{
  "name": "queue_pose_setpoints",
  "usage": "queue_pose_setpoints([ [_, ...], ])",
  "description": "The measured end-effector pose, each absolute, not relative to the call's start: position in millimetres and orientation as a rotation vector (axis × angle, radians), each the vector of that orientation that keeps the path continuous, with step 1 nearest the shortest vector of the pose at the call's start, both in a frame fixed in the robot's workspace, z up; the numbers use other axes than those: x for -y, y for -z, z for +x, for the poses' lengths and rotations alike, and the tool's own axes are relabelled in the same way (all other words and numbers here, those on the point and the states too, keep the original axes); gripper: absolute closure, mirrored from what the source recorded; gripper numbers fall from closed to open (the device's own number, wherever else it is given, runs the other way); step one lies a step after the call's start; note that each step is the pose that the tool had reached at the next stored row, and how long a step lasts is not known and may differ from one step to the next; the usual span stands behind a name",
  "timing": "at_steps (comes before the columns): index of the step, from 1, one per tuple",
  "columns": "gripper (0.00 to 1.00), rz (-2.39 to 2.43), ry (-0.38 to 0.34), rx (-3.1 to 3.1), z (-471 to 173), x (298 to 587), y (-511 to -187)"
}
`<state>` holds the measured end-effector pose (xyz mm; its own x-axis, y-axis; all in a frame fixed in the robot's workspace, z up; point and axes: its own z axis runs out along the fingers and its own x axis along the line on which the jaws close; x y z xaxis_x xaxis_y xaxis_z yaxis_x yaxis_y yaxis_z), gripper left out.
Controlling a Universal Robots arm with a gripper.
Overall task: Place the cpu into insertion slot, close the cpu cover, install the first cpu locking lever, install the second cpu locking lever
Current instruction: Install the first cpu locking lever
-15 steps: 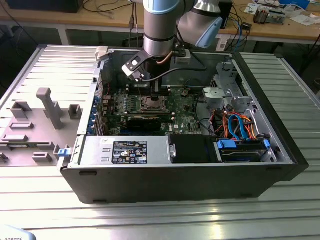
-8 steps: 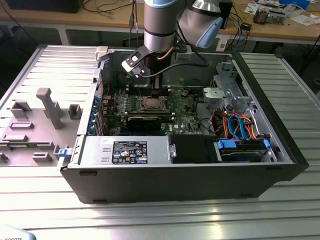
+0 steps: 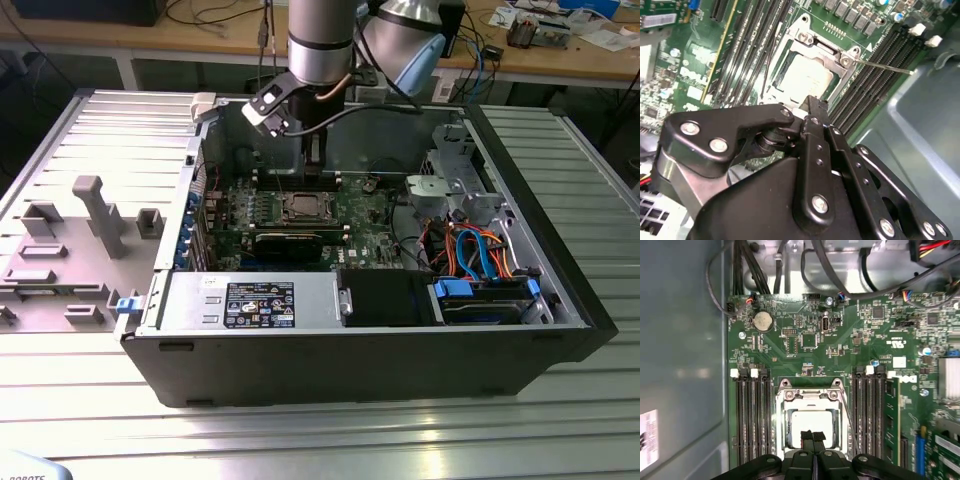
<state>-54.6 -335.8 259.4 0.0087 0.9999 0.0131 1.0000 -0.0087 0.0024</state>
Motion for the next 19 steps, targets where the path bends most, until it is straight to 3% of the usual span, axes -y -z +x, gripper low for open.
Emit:
queue_pose_setpoints([
  [19,0.89,-2.132,0.016,2.298,-54.6,336.1,-271.4],
])
